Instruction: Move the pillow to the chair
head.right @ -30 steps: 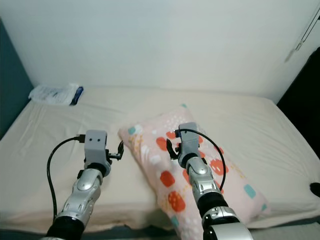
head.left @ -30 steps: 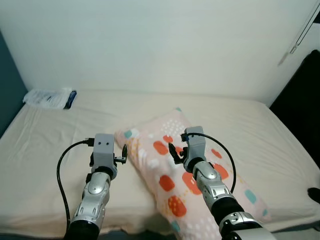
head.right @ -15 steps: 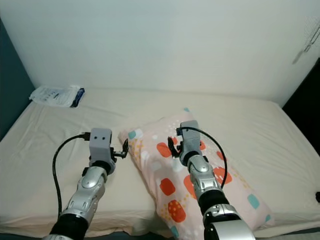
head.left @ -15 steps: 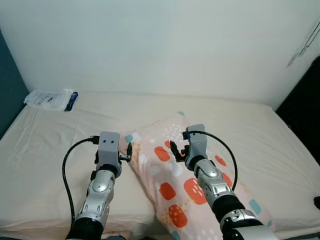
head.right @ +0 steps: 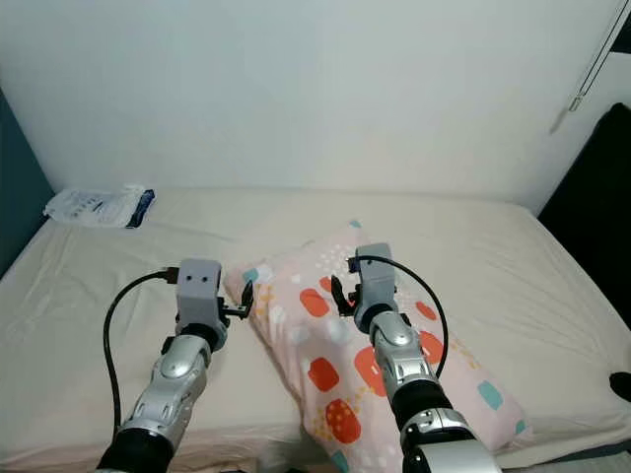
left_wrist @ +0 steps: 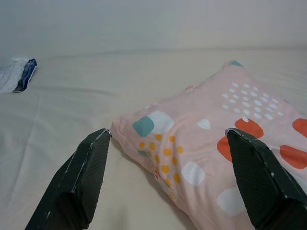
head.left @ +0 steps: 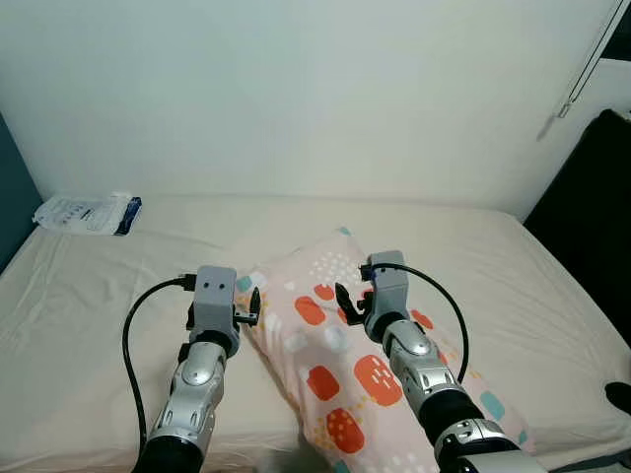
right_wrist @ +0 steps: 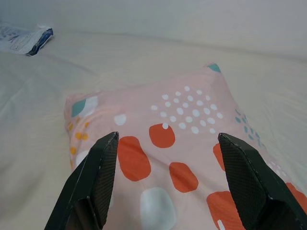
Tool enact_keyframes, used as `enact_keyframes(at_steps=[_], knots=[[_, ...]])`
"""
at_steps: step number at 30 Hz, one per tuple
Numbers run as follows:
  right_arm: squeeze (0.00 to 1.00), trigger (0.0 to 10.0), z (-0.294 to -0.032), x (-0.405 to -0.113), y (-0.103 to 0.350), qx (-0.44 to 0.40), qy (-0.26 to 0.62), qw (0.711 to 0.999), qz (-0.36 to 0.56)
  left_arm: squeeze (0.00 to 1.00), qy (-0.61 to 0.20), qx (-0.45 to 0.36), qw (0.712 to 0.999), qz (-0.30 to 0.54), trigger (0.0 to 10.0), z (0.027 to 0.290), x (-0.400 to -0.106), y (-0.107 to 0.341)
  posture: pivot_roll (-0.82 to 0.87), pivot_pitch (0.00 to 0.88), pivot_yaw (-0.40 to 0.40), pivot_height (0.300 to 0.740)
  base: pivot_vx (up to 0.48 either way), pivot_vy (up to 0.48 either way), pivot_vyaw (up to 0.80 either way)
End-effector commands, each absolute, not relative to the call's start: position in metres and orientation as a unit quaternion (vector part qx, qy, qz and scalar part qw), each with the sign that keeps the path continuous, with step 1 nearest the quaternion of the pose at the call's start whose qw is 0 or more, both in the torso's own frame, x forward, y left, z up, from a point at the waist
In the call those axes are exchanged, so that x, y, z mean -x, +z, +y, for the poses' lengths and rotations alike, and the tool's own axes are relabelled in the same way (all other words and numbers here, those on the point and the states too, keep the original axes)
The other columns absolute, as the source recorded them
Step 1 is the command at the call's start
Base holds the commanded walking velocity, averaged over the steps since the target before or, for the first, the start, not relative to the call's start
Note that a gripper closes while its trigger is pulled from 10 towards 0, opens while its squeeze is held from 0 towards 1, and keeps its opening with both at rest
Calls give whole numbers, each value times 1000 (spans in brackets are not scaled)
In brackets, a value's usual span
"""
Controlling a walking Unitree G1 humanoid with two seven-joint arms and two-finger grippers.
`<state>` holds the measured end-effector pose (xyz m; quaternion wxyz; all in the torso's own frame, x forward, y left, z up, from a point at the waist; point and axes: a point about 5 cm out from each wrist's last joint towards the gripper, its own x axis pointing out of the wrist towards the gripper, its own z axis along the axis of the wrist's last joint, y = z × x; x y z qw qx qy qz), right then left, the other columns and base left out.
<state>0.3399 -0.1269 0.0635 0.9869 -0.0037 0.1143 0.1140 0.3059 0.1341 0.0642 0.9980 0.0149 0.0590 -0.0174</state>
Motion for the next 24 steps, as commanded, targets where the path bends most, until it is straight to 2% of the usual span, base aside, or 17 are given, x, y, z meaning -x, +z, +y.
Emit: enact_keyframes(at_steps=[1, 8, 24], knots=[[0, 10000, -129, -340, 62, -3, 107, 987, 118, 0, -21, -19, 997, 75, 10000, 134, -304, 58, -11, 0, -86, 740, 0, 0, 0], [0, 10000, -129, -339, 61, -4, 106, 987, 118, 0, -26, -7, 997, 75, 10000, 133, -304, 58, -9, 0, -86, 740, 0, 0, 0], [0, 10000, -128, -336, 58, -6, 111, 986, 120, 0, -26, -4, 996, 83, 10000, 133, -300, 55, -5, 0, -88, 740, -316, 0, 0]])
